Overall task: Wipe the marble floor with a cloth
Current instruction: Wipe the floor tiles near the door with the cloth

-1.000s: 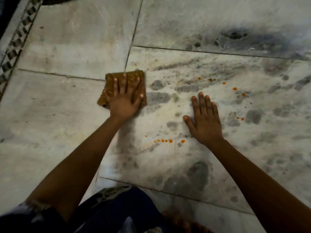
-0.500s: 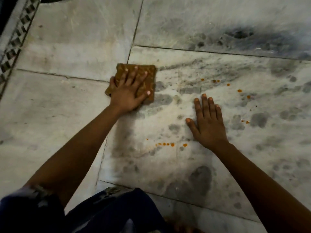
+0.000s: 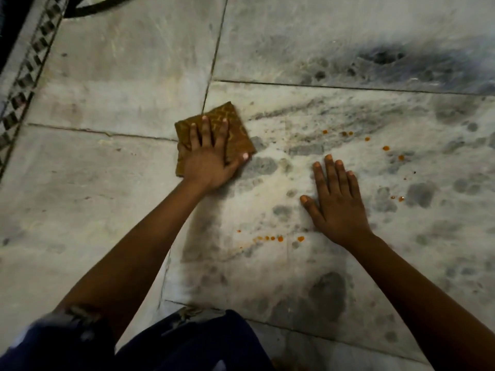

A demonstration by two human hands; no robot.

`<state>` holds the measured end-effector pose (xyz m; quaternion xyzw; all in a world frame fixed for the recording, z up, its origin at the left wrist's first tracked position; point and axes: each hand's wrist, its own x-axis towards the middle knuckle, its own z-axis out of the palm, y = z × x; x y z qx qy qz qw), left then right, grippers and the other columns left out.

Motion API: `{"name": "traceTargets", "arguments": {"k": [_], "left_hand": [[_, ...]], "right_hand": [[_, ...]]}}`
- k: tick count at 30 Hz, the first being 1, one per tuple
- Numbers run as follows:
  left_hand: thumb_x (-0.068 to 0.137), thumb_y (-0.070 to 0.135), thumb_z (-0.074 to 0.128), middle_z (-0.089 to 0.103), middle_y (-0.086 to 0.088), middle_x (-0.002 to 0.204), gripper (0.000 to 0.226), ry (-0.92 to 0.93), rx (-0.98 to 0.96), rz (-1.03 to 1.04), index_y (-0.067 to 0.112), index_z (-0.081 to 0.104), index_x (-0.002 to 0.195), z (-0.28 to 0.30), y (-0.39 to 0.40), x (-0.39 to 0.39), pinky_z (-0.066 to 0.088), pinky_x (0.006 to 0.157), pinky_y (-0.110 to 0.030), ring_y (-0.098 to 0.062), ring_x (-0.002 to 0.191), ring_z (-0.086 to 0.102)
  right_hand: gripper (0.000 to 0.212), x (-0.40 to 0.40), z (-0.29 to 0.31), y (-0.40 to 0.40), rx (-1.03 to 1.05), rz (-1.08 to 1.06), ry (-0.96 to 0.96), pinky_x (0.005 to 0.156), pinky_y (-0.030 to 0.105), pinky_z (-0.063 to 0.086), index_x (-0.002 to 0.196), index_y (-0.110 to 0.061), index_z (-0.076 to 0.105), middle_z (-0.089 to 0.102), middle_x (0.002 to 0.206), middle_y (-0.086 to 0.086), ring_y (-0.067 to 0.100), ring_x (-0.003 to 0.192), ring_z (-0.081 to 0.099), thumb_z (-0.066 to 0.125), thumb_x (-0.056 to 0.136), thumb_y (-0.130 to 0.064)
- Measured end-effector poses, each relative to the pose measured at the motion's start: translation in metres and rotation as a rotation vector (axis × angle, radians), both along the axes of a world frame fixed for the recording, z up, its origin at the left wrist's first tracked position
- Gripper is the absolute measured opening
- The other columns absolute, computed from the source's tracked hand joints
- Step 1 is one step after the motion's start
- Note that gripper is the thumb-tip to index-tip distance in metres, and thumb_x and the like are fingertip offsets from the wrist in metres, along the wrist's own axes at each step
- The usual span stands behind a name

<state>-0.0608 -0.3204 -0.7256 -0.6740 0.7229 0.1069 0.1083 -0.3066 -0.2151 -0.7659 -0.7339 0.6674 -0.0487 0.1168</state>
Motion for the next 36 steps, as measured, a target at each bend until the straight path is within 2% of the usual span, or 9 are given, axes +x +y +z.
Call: {"name": "traceTargets", "arguments": {"k": [6,9,15,17,21,24,27,31,36], "left_hand": [[0.088,0.068,0.029,-0.013,-0.007,0.158,0.074,0.149,0.048,0.063,0.038,0.000,0.148,0.001,-0.087,-0.030,-0.004,0.109,-0.064,-0.037,0.142,-0.013],[0.086,0.070,0.027,-0.013,-0.005,0.158,0.071,0.077,0.016,-0.137,0.044,0.001,0.146,-0.010,-0.058,-0.054,-0.004,0.108,-0.067,-0.035,0.143,-0.012],[0.083,0.074,0.011,0.006,-0.003,0.159,0.067,0.097,-0.107,-0.601,0.047,0.005,0.144,-0.020,0.047,-0.048,0.004,0.107,-0.064,-0.034,0.145,0.004],[0.083,0.072,0.012,0.009,-0.004,0.158,0.066,0.105,-0.122,-0.534,0.045,0.006,0.143,-0.021,0.040,-0.037,0.003,0.107,-0.065,-0.036,0.144,0.005],[0.088,0.069,0.021,-0.008,-0.001,0.159,0.064,0.102,-0.037,-0.209,0.046,0.004,0.145,-0.015,-0.006,-0.078,-0.001,0.106,-0.068,-0.037,0.143,-0.011],[0.091,0.064,0.022,-0.011,-0.002,0.158,0.063,0.111,0.011,-0.236,0.043,0.002,0.147,-0.010,-0.019,-0.128,-0.002,0.106,-0.069,-0.037,0.143,-0.013],[0.091,0.065,0.023,-0.011,0.000,0.158,0.064,0.102,0.010,-0.339,0.043,0.001,0.147,-0.012,0.007,-0.155,-0.001,0.106,-0.068,-0.035,0.143,-0.011],[0.083,0.070,0.015,-0.001,0.002,0.159,0.066,0.148,-0.051,-0.535,0.047,0.011,0.145,-0.015,0.056,-0.133,0.001,0.108,-0.062,-0.031,0.145,-0.004],[0.079,0.074,0.018,0.000,0.001,0.159,0.069,0.095,-0.082,-0.373,0.050,0.010,0.143,-0.018,0.026,-0.096,-0.008,0.109,-0.058,-0.031,0.145,-0.004]], "right_hand": [[0.078,0.000,0.003,-0.001,0.031,0.001,-0.009,0.112,0.036,0.001,0.146,-0.006,0.023,0.019,0.153,0.020,0.034,0.141,0.017,0.009,0.092,-0.060],[0.077,-0.005,0.003,0.001,0.028,-0.002,-0.014,0.113,0.034,-0.001,0.147,-0.007,0.020,0.015,0.154,0.018,0.032,0.143,0.015,0.018,0.089,-0.058],[0.080,-0.024,0.019,0.018,0.031,-0.021,-0.099,0.113,0.026,-0.007,0.148,-0.007,0.012,0.006,0.157,0.011,0.019,0.144,0.000,0.009,0.086,-0.057],[0.077,-0.035,0.021,0.037,0.013,-0.061,-0.087,0.113,0.026,-0.008,0.148,-0.006,0.013,0.007,0.156,0.011,0.015,0.141,-0.002,0.012,0.088,-0.055],[0.072,-0.061,0.018,0.077,0.024,-0.199,-0.027,0.114,0.029,-0.006,0.147,-0.005,0.015,0.011,0.156,0.013,0.018,0.142,0.005,0.021,0.092,-0.051],[0.071,-0.078,0.020,0.098,0.021,-0.324,-0.007,0.114,0.030,-0.004,0.148,-0.006,0.015,0.011,0.156,0.012,0.019,0.143,0.008,0.020,0.092,-0.050],[0.075,-0.093,0.022,0.106,0.022,-0.435,-0.029,0.113,0.026,-0.011,0.149,-0.009,0.006,0.003,0.157,0.008,0.013,0.142,-0.003,0.012,0.089,-0.053],[0.075,-0.111,0.020,0.110,0.028,-0.463,-0.009,0.114,0.028,-0.009,0.149,-0.009,0.004,0.001,0.157,0.008,0.016,0.144,-0.002,0.011,0.089,-0.054],[0.072,-0.132,0.010,0.094,0.001,-0.433,0.045,0.114,0.028,-0.006,0.148,-0.004,0.014,0.009,0.156,0.013,0.021,0.144,0.007,0.018,0.092,-0.050]]}}
